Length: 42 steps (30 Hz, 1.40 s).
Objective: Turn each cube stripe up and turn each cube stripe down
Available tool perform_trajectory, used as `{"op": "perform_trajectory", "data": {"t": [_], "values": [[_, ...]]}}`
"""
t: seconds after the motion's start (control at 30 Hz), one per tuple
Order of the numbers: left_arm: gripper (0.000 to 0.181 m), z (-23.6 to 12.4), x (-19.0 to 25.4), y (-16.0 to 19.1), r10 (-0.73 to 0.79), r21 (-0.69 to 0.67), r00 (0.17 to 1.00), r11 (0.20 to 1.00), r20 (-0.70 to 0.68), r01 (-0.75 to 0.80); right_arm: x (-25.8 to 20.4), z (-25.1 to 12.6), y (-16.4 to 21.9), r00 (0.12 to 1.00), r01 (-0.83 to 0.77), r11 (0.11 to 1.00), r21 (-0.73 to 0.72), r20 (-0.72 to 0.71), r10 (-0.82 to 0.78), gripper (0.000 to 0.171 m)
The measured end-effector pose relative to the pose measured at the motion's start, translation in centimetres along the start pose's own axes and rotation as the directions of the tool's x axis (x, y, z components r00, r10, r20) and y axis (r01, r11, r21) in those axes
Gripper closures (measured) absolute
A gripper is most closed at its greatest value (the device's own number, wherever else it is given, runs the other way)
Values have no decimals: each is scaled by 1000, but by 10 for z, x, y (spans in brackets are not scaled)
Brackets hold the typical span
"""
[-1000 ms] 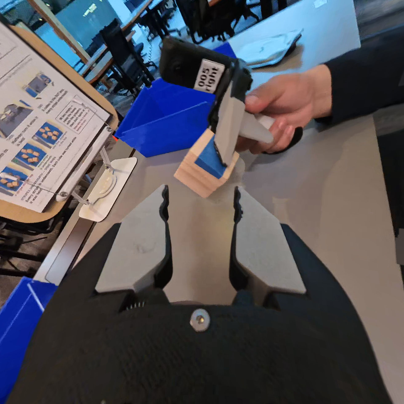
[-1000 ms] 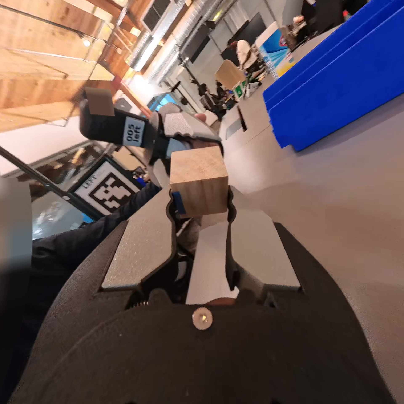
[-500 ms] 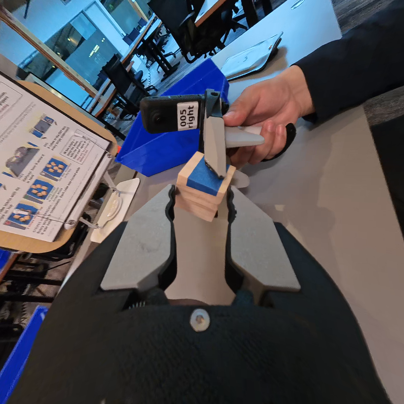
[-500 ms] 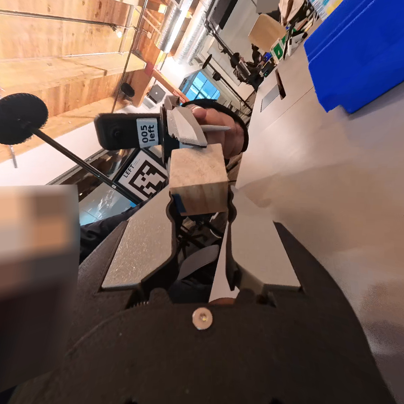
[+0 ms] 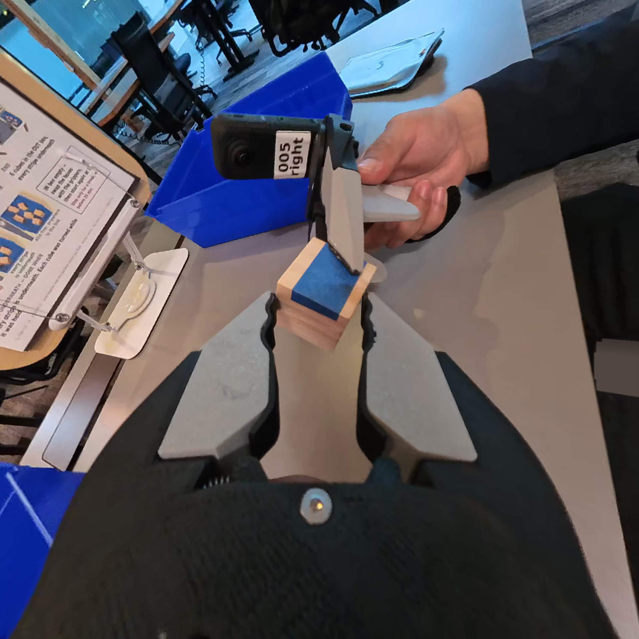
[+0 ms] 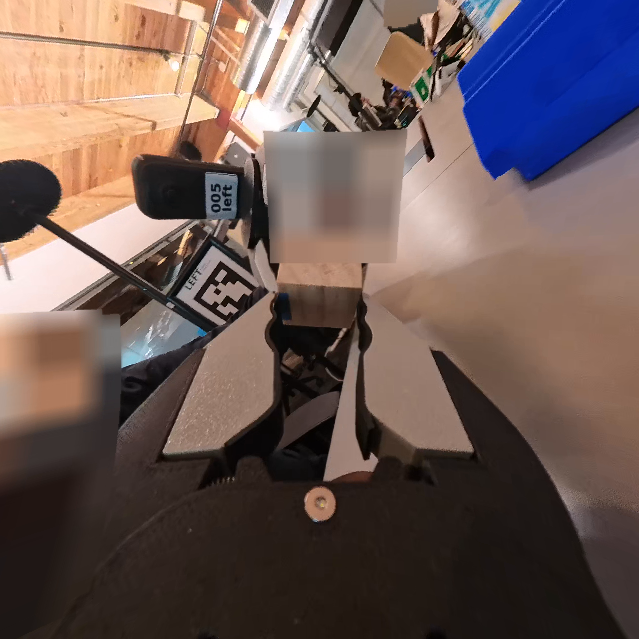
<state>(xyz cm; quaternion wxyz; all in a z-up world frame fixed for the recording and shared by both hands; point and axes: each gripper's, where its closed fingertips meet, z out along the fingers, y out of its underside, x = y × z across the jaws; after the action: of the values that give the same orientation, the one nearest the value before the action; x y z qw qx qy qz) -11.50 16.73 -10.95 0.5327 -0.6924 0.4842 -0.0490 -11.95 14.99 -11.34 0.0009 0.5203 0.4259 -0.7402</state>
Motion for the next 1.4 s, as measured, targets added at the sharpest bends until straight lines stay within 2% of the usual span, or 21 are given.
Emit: {"op": "perform_trajectory", "data": {"t": [0.2,0.33,0.47,0.57,0.67,0.77,0.83,0.93,1.27,1.4], "values": [[134,-8,-16,8,-165,33,986,986,4,165,7,0,-2,986,124,992,-9,-108,-124,122],[134,-17,-28,20,-336,56,941,940,-34,337,13,-3,-8,935,271,962,-24,-231,-269,115],[134,-24,-35,28,-498,89,862,858,-90,505,18,-7,-15,779,492,864,-105,-391,-491,113],[133,-25,-24,26,-602,76,766,773,-225,630,17,-5,-14,694,571,805,-161,-430,-578,110],[133,-23,-17,25,-654,45,694,717,-300,695,19,-5,-14,694,567,808,-157,-437,-572,106],[134,-22,-20,20,-720,46,598,625,-352,780,12,-4,-14,698,586,797,-148,-408,-589,104],[134,-22,-18,17,-740,38,543,578,-397,815,10,-3,-14,633,641,746,-182,-423,-648,104],[134,-19,-9,17,-751,-13,485,548,-448,836,10,1,-9,516,708,654,-266,-438,-736,104],[134,-13,4,21,-799,-124,328,443,-504,888,7,7,-3,268,794,451,-408,-431,-862,94],[133,-9,12,19,-804,-165,306,441,-510,882,11,11,0,116,804,336,-490,-425,-898,95]]}}
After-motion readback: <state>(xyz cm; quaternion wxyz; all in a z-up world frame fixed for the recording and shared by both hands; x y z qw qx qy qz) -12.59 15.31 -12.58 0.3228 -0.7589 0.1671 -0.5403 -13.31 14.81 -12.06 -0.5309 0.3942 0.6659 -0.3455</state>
